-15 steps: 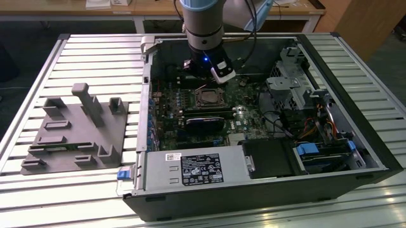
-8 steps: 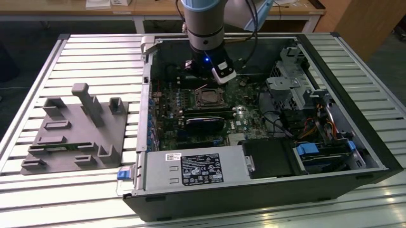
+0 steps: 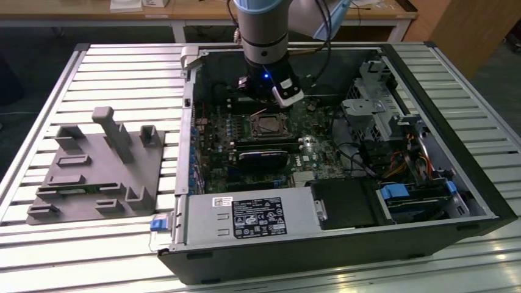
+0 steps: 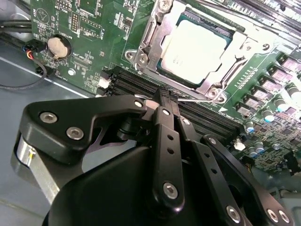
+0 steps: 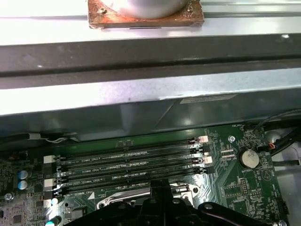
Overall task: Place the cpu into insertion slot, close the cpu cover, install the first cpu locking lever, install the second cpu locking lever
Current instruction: 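Install the first cpu locking lever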
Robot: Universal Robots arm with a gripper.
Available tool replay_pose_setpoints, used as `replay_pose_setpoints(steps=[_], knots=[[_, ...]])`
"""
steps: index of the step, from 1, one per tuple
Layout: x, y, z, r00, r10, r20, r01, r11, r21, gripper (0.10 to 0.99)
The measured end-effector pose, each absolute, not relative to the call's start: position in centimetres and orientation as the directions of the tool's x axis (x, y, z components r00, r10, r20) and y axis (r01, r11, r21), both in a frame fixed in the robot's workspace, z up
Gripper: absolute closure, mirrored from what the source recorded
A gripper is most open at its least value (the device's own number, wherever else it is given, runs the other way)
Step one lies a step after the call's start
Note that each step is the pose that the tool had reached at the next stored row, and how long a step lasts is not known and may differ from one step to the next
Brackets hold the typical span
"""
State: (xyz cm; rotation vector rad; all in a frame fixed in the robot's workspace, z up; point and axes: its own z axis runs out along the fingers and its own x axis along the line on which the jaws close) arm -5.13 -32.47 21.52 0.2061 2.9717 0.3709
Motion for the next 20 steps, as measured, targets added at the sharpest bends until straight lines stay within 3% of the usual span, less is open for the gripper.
replay_pose_setpoints(steps=[8,20], knots=[[-5.44,-32.61,21.04,-0.972,0.153,-0.177,0.103,0.96,0.261,0.98],[-5.54,-31.85,20.52,-0.962,0.204,-0.179,0.153,0.953,0.26,0.98]])
